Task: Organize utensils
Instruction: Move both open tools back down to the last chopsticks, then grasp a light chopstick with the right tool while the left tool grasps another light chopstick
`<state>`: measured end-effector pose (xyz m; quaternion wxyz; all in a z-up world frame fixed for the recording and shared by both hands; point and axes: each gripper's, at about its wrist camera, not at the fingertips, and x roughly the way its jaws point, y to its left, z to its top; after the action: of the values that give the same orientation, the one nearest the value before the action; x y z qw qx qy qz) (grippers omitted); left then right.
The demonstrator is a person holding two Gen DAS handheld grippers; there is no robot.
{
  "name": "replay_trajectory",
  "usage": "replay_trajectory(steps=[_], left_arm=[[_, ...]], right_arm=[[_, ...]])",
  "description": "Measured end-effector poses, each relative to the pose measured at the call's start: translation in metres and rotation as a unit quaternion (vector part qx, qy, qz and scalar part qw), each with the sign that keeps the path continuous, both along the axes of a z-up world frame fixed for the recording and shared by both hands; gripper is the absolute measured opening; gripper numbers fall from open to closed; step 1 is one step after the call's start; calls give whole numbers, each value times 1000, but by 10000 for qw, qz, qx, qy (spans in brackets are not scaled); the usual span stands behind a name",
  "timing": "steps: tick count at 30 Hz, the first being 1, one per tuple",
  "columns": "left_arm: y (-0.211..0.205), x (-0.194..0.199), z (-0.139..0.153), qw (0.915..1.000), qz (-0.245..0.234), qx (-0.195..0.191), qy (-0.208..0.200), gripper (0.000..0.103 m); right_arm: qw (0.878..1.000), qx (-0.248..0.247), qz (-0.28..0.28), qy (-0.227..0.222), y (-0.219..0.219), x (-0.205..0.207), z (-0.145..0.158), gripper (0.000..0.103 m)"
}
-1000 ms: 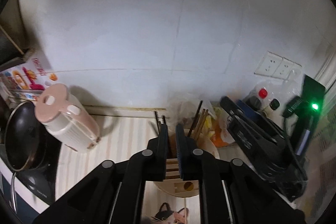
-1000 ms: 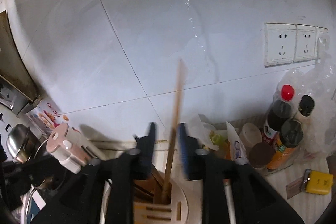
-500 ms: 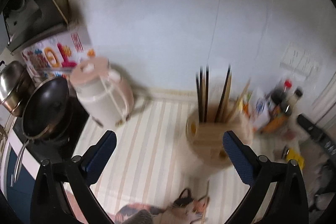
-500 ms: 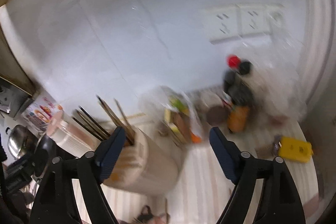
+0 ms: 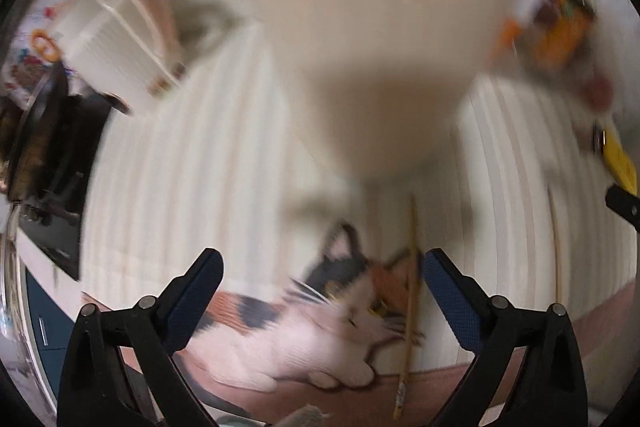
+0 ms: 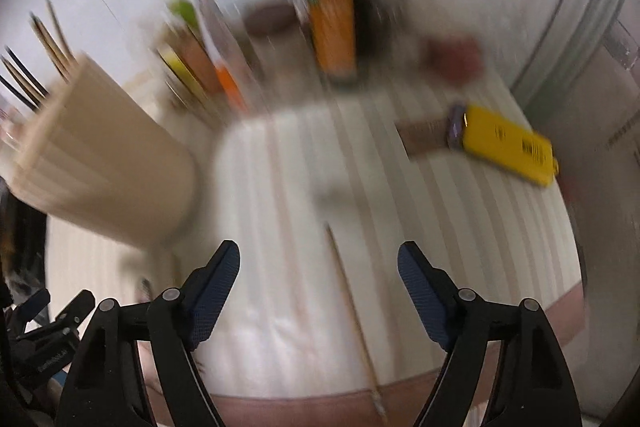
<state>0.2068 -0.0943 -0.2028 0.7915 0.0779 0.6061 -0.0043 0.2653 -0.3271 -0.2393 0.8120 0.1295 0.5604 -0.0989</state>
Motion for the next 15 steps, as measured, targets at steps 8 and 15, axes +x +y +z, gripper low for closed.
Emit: replay_trajectory(steps=[8,15], left_arm=[[-34,-13,-67,9951,-285,-132,938,59],[-36,-16,-73,9956,-154,-85,916,5]], right_arm=[[9935,203,239,1093,-16,-13,-77,48],[9892,80,437,1400,-15,-27,-107,38]])
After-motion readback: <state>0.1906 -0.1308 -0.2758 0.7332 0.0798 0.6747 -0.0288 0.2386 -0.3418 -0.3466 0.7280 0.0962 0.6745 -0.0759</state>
